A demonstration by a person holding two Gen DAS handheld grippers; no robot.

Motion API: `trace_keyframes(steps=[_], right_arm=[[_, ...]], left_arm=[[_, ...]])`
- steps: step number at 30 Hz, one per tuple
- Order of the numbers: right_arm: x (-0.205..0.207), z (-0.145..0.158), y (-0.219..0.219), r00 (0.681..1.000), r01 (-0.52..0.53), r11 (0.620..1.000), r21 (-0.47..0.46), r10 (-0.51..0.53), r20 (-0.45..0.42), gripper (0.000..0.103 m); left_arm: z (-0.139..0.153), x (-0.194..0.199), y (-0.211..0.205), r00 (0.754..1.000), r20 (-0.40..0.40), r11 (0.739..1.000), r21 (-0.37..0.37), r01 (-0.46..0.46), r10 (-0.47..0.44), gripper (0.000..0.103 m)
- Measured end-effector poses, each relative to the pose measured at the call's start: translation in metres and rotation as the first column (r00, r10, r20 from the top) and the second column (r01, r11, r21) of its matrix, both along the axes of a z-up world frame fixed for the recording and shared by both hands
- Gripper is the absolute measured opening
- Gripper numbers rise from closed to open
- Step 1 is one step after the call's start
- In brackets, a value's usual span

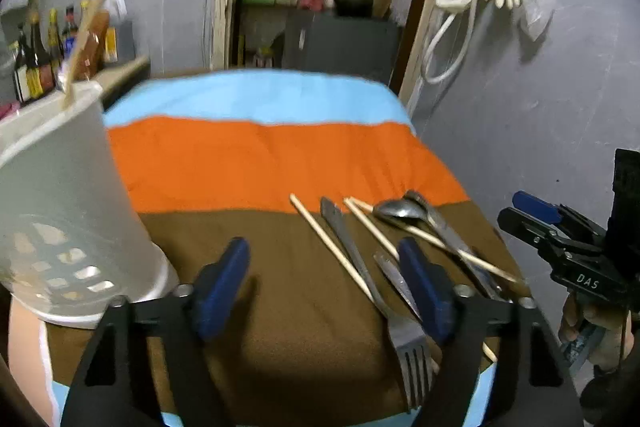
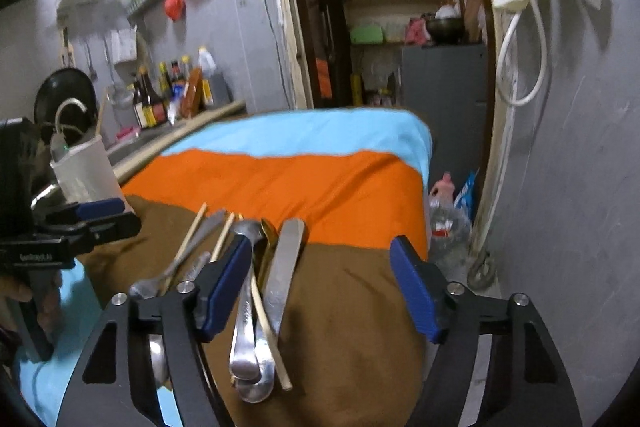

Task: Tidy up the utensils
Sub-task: 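Move both open tools back down to the remaining utensils, then grasp a silver table knife with the right tool while the left tool grasps a chopstick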

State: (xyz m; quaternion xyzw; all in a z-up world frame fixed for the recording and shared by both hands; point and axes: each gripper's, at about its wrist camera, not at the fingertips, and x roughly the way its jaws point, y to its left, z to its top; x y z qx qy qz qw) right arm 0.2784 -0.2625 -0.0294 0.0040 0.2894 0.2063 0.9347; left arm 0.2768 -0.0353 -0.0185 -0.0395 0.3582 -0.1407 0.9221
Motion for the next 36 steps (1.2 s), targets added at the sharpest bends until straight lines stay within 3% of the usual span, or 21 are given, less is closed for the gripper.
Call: trace_keyframes(steps=[8, 11, 22, 24, 27, 36], right_arm=[[0.026, -0.01, 0.012, 0.994, -0.03, 0.997, -0.065, 0.023, -0.107, 0.058], [0.03, -0.012, 0.014, 0.992, -0.037, 0.997, -0.067, 0.029, -0.119, 0.058], [0.039, -0.02, 0.027, 0.985, -0.07, 0.991, -0.116, 0.051, -0.163, 0.057], [0.041, -0.022, 0.031, 0.983, -0.078, 0.989, -0.129, 0.055, -0.174, 0.057], [0.043, -0.023, 0.036, 0.981, -0.092, 0.984, -0.151, 0.064, -0.182, 0.057], [0.066, -0.028, 0.053, 0.967, -0.093, 0.974, -0.208, 0.038, -0.253, 0.057]], left_arm=[[-0.013, 0.03, -0.002, 0.989, -0.142, 1.0, -0.004, 0.027, -0.027, 0.032], [-0.02, 0.041, 0.0, 0.982, -0.19, 1.0, -0.014, 0.019, -0.021, 0.029], [-0.023, 0.065, 0.0, 0.974, -0.223, 0.999, -0.037, 0.019, -0.027, 0.029], [-0.023, 0.067, 0.0, 0.974, -0.224, 0.999, -0.036, 0.024, -0.031, 0.026], [-0.024, 0.071, 0.003, 0.974, -0.225, 0.999, -0.035, 0.02, -0.027, 0.01], [-0.024, 0.077, 0.001, 0.967, -0.25, 0.999, -0.035, 0.041, -0.049, 0.01]])
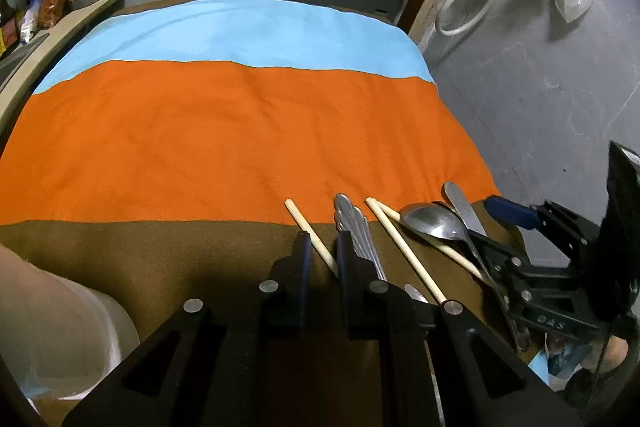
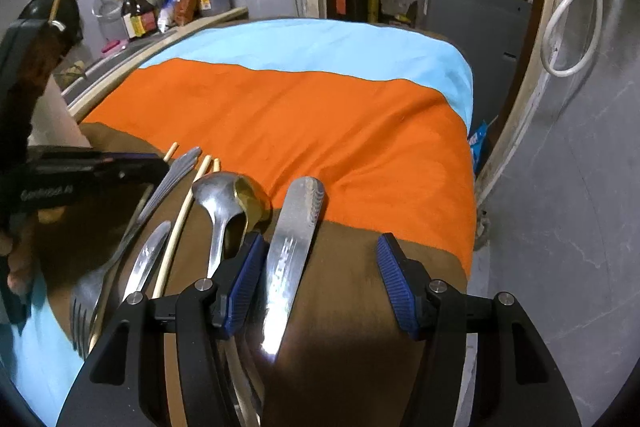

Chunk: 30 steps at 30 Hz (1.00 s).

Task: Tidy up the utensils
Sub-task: 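Grasp a silver table knife with the right tool while the left tool grasps a chopstick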

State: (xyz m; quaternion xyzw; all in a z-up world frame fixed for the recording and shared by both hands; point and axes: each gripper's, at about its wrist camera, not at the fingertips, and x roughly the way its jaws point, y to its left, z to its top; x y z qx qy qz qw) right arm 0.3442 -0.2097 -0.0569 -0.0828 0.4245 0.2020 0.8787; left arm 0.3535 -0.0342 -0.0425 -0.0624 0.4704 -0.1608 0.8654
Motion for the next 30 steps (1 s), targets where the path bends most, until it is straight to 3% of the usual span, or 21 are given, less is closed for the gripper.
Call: trace_keyframes(steps=[4, 7, 13, 18, 25, 30], right_arm=[[0.016, -0.003, 0.001, 0.998, 0.014, 1.0, 0.021, -0.013, -0.062, 0.057], [0.016, -0.003, 0.006, 0.998, 0.025, 1.0, 0.0, -0.025, -0.059, 0.056], [0.016, 0.0, 0.013, 0.996, 0.035, 0.999, 0.017, -0.034, -0.08, 0.022], [0.014, 0.005, 0.008, 0.995, 0.065, 0.996, 0.06, -0.06, -0.084, 0.018], [-0.02, 0.031, -0.01, 0.99, 0.077, 0.982, 0.172, -0.095, 0.1, 0.017], [-0.049, 0.051, -0.016, 0.955, 0.059, 0.974, 0.217, -0.119, 0.271, 0.017]], left_arm=[[0.0, 0.004, -0.003, 1.0, -0.005, 1.0, 0.018, 0.012, -0.012, 0.011], [-0.002, 0.004, -0.004, 1.0, 0.005, 1.0, 0.021, 0.014, -0.014, 0.011], [-0.004, 0.0, -0.001, 0.999, 0.035, 1.0, -0.026, -0.005, 0.006, 0.006], [0.003, -0.01, 0.008, 0.999, 0.05, 0.994, -0.109, -0.007, 0.012, 0.004], [0.039, -0.046, 0.014, 0.978, 0.208, 0.989, -0.145, 0.023, 0.008, 0.002], [0.058, -0.07, 0.021, 0.947, 0.314, 0.978, -0.207, 0.008, 0.059, 0.0]])
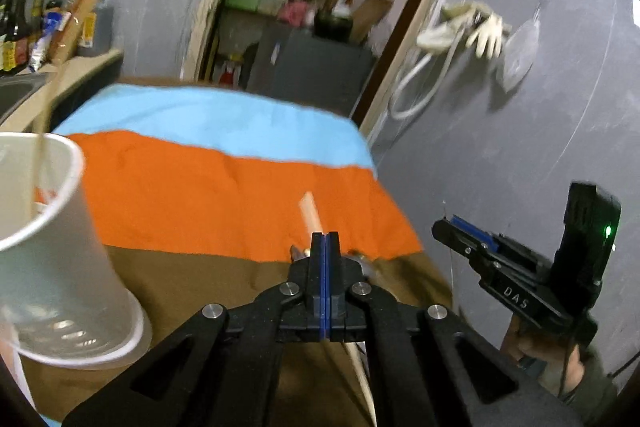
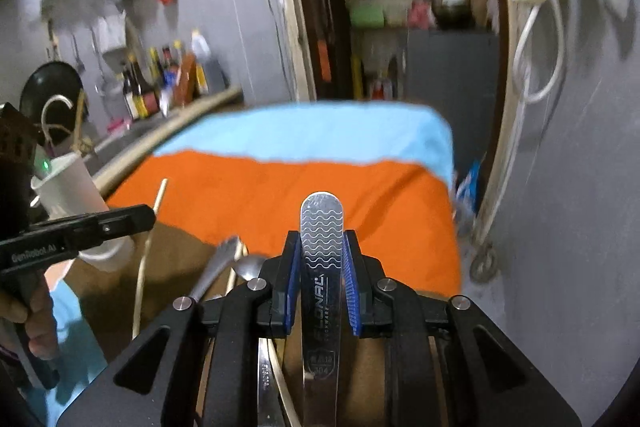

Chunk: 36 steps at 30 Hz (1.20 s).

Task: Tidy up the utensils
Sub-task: 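Grasp a silver table knife with the right tool while the left tool grasps a chopstick, then lift both held utensils and carry them over the white holder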

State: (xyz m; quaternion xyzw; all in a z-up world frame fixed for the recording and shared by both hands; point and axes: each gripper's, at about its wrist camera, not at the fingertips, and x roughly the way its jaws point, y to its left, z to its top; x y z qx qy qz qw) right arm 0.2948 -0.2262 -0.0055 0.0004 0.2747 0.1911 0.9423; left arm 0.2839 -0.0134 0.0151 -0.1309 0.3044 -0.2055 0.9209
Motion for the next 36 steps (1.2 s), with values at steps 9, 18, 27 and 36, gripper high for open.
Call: trace_keyframes(steps=[9, 18, 27, 36], right_arm=[[-0.019, 0.021, 0.008, 0.986, 0.018, 0.998, 0.058, -0.028, 0.167, 0.017], [-0.018, 0.017, 0.005, 0.99, 0.003, 0.997, 0.075, -0.014, 0.142, 0.017], [-0.019, 0.015, 0.003, 0.99, -0.011, 0.996, 0.086, -0.001, 0.14, 0.017], [-0.021, 0.016, 0.004, 0.99, -0.012, 0.996, 0.086, 0.0, 0.143, 0.017]], left_arm=[[0.0, -0.001, -0.001, 0.998, -0.05, 0.999, -0.005, 0.043, -0.043, 0.0], [-0.029, 0.03, -0.014, 0.964, -0.263, 0.996, 0.056, 0.065, -0.048, 0.016], [-0.049, 0.057, -0.014, 0.921, -0.387, 0.992, 0.099, 0.074, -0.03, 0.022], [-0.058, 0.07, -0.016, 0.916, -0.399, 0.995, 0.067, 0.07, -0.037, 0.003]])
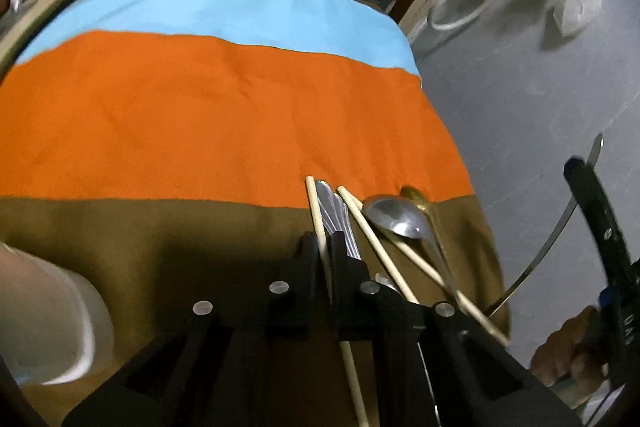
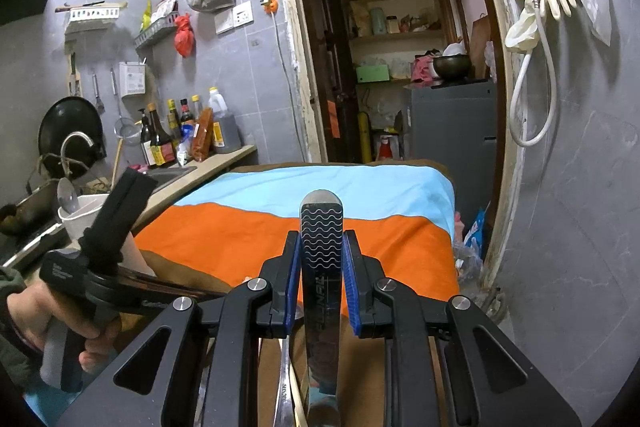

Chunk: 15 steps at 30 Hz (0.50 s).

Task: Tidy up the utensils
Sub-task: 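Lift both held utensils and carry them over the white holder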

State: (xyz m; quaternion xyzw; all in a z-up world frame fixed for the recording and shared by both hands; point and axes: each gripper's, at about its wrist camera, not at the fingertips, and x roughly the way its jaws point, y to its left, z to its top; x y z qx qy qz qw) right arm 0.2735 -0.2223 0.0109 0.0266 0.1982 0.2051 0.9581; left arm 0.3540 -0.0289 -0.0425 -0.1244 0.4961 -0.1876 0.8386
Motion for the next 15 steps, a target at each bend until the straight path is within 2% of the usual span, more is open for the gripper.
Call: trace_keyframes(steps=[4, 9, 11, 15], right_arm=[[-0.006, 0.002, 0.0, 1.0, 0.007, 1.0, 0.007, -0.008, 0.018, 0.017], [-0.017, 0.01, 0.0, 0.998, 0.024, 0.999, 0.026, -0.026, 0.065, 0.017], [-0.022, 0.016, 0.001, 0.995, 0.027, 0.999, 0.037, -0.03, 0.092, 0.017], [-0.032, 0.033, 0.009, 0.987, 0.017, 0.999, 0.047, -0.024, 0.156, 0.017]], left_arm=[[0.009, -0.013, 0.008, 0.999, 0.049, 0.996, -0.086, -0.012, 0.016, 0.002], [0.039, -0.043, 0.021, 0.98, 0.195, 0.986, -0.169, -0.008, 0.041, 0.002], [0.053, -0.055, 0.026, 0.963, 0.262, 0.981, -0.195, -0.004, 0.056, 0.002], [0.079, -0.074, 0.034, 0.914, 0.395, 0.969, -0.248, 0.008, 0.094, 0.002]])
